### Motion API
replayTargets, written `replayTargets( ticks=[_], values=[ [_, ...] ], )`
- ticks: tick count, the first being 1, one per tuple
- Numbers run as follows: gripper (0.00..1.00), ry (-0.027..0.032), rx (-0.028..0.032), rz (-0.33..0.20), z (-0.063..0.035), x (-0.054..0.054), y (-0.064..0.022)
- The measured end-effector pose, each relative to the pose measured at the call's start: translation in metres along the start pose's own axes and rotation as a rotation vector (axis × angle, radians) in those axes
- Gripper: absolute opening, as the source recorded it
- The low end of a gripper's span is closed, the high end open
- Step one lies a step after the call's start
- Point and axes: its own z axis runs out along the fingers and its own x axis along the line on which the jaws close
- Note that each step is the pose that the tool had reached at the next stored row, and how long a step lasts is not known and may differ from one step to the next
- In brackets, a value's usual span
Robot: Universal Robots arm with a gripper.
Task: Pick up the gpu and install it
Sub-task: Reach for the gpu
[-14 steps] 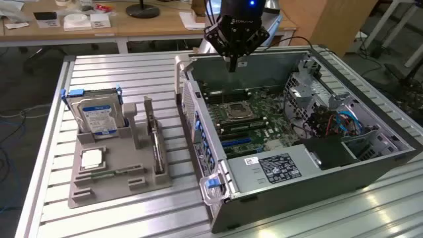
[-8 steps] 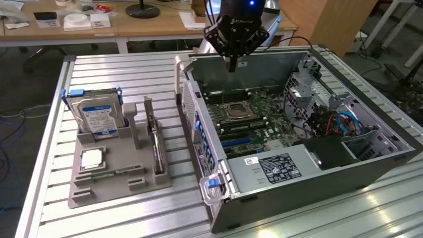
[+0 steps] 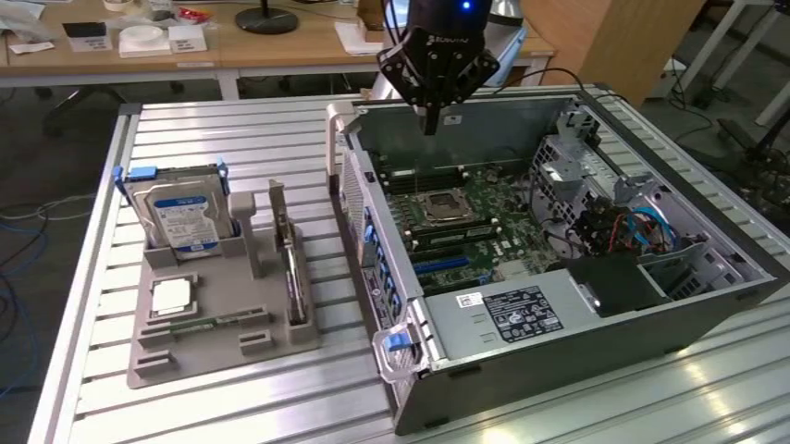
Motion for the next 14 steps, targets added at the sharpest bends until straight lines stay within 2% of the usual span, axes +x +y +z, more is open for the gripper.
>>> replayTargets(
  ticks=[14],
  values=[
    [0.11, -0.0002, 0.0000, 0.000, -0.0001, 0.0050, -0.0004]
  ],
)
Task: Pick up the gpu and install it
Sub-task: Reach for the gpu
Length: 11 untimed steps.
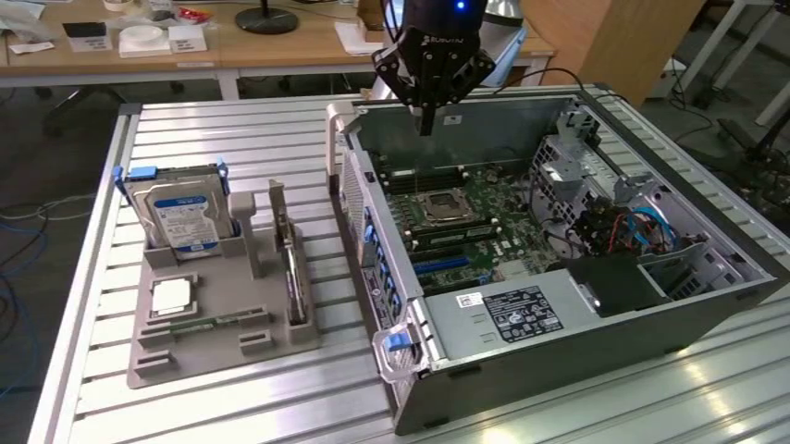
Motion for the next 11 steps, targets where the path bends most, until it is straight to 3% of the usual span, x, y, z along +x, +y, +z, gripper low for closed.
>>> replayTargets(
  ticks=[11],
  values=[
    [0.11, -0.0001, 0.0000, 0.000, -0.0001, 0.0031, -0.0002]
  ],
)
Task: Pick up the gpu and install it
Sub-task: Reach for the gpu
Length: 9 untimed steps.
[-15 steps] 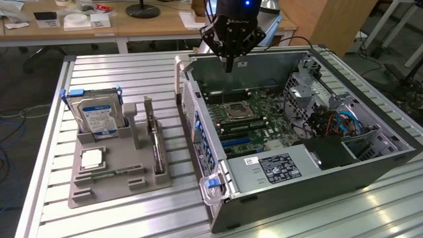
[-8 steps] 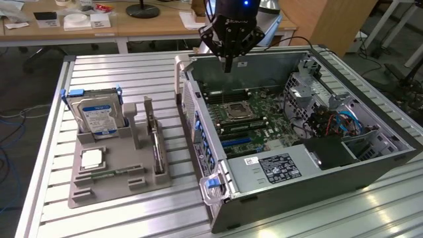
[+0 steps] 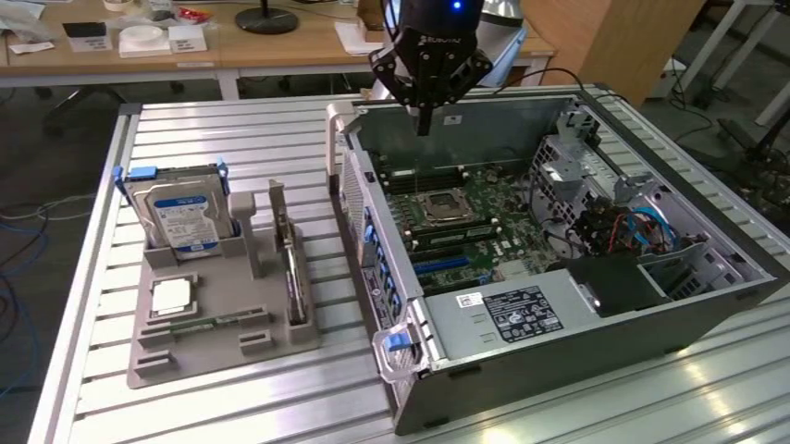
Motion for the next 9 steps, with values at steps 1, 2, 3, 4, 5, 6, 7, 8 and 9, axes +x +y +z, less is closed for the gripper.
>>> replayTargets(
  ticks=[1, 2, 3, 4, 5, 6, 7, 8, 9],
  values=[
    [0.11, 0.0000, 0.0000, 0.000, 0.0000, 0.0001, 0.0000],
    [0.11, 0.0000, -0.0001, 0.000, 0.0000, 0.0003, 0.0000],
    [0.11, 0.0000, -0.0001, 0.000, 0.0000, 0.0006, 0.0000],
    [0.11, 0.0000, -0.0001, 0.000, 0.0000, 0.0008, 0.0000],
    [0.11, 0.0000, -0.0001, 0.000, 0.0000, 0.0010, -0.0001],
    [0.11, 0.0000, -0.0001, 0.000, 0.0000, 0.0012, -0.0001],
    [0.11, 0.0000, -0.0001, 0.000, 0.0000, 0.0014, -0.0001],
    [0.11, -0.0001, -0.0001, 0.000, 0.0000, 0.0017, -0.0001],
    [0.11, 0.0000, -0.0001, 0.000, 0.0000, 0.0018, -0.0001]
  ],
)
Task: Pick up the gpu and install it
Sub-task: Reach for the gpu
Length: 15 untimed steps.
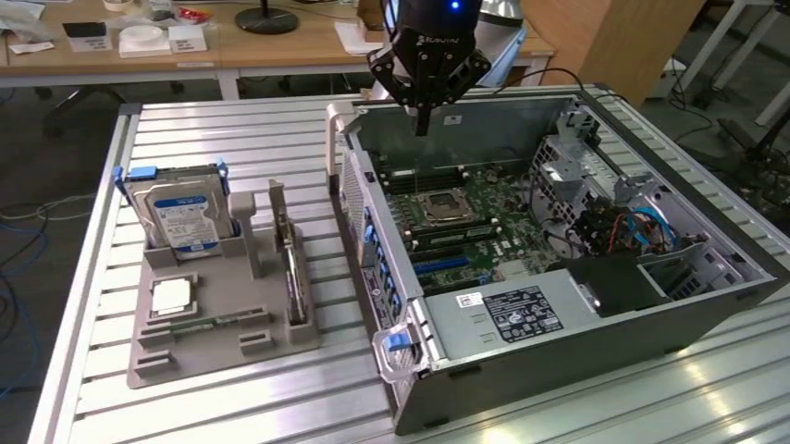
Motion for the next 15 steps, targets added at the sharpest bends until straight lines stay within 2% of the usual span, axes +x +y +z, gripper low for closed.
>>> replayTargets(
  ticks=[10, 15],
  values=[
    [0.11, 0.0000, 0.0000, 0.000, 0.0000, 0.0012, -0.0001],
    [0.11, 0.0000, 0.0000, 0.000, -0.0002, 0.0061, -0.0005]
  ],
)
